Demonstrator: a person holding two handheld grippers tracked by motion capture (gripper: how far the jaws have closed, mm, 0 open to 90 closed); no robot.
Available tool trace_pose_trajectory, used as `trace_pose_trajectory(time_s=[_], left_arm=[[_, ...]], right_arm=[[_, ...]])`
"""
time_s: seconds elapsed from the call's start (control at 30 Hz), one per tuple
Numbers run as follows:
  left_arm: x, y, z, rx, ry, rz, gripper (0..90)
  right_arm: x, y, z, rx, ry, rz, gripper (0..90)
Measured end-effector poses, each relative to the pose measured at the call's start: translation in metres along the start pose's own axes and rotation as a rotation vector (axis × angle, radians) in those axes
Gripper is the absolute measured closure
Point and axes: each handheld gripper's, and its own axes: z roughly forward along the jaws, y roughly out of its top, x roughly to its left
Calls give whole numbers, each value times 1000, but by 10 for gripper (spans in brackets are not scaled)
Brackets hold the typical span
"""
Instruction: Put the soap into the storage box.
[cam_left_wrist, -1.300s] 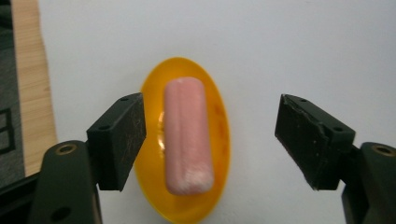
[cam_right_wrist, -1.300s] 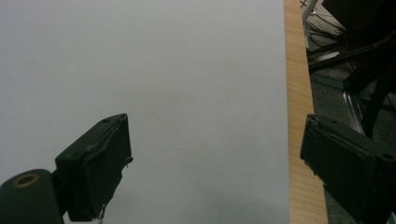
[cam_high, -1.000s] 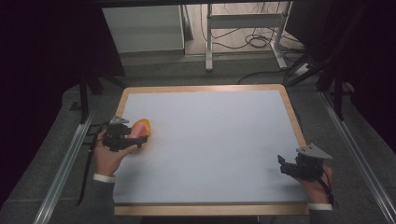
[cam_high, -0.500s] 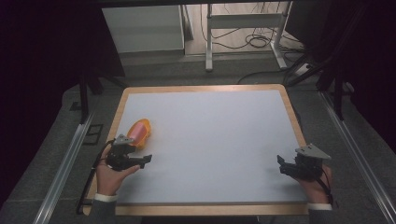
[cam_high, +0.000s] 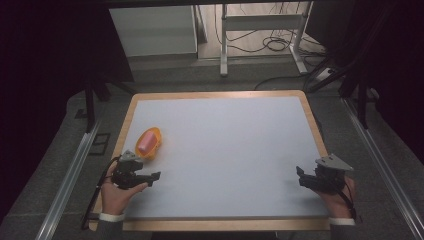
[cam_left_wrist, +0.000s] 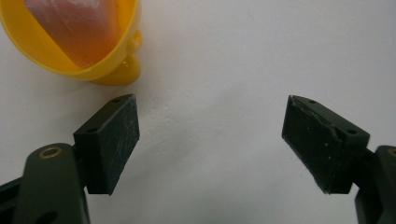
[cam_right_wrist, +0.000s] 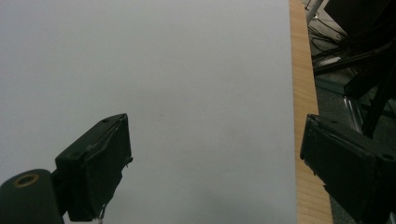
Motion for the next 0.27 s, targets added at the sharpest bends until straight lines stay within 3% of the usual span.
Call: trace_pose_trajectory(time_s=[0.17,0.27], left_arm=[[3,0,-5,-63,17,-27,208],[3,0,-6,-68,16,-28,209]], right_arm=[[2,-1,2,1,-4,-6,86],[5,2,1,-14,0,-13,86]])
